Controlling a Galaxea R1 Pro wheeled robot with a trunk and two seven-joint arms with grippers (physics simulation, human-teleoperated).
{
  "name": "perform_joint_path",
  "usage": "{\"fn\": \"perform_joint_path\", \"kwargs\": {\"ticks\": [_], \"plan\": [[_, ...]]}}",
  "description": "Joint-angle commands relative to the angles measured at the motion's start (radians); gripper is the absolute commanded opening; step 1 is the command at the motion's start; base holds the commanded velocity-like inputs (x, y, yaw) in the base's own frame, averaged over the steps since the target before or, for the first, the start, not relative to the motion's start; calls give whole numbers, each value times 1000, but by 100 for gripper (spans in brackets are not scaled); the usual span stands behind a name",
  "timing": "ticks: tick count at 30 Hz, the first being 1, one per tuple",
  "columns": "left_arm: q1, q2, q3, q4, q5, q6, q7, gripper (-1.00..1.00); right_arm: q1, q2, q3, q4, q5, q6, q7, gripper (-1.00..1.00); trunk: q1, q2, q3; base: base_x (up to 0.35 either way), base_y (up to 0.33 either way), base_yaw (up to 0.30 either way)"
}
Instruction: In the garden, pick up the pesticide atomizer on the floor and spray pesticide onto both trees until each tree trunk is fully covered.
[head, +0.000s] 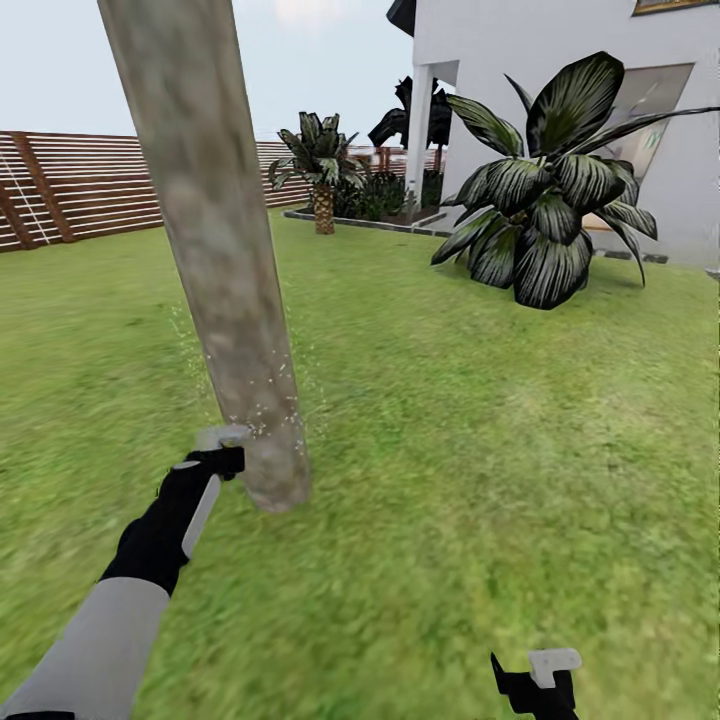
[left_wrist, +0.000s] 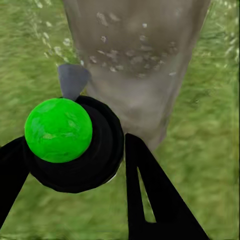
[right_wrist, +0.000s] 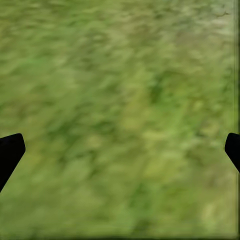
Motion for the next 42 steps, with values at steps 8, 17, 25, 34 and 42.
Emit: {"fn": "perform_joint_path", "kwargs": {"ticks": [8,17,25,34,42], "plan": [[-29,-59,-107,-12,1,46,-7,-100,0,0,0,0,1,0,0,100,0,0,0,0,0,-9],[-52,121,24,-1,-3,70,-183,-100,0,0,0,0,3,-2,4,100,0,0,0,0,0,0],[-80,176,33,6,-2,71,-224,-100,0,0,0,0,3,-2,4,100,0,0,0,0,0,0],[-76,167,28,123,1,56,-269,-100,0,0,0,0,3,-2,4,100,0,0,0,0,0,0],[-202,136,28,113,1,71,-280,-100,0,0,0,0,3,-2,3,100,0,0,0,0,0,0]]}}
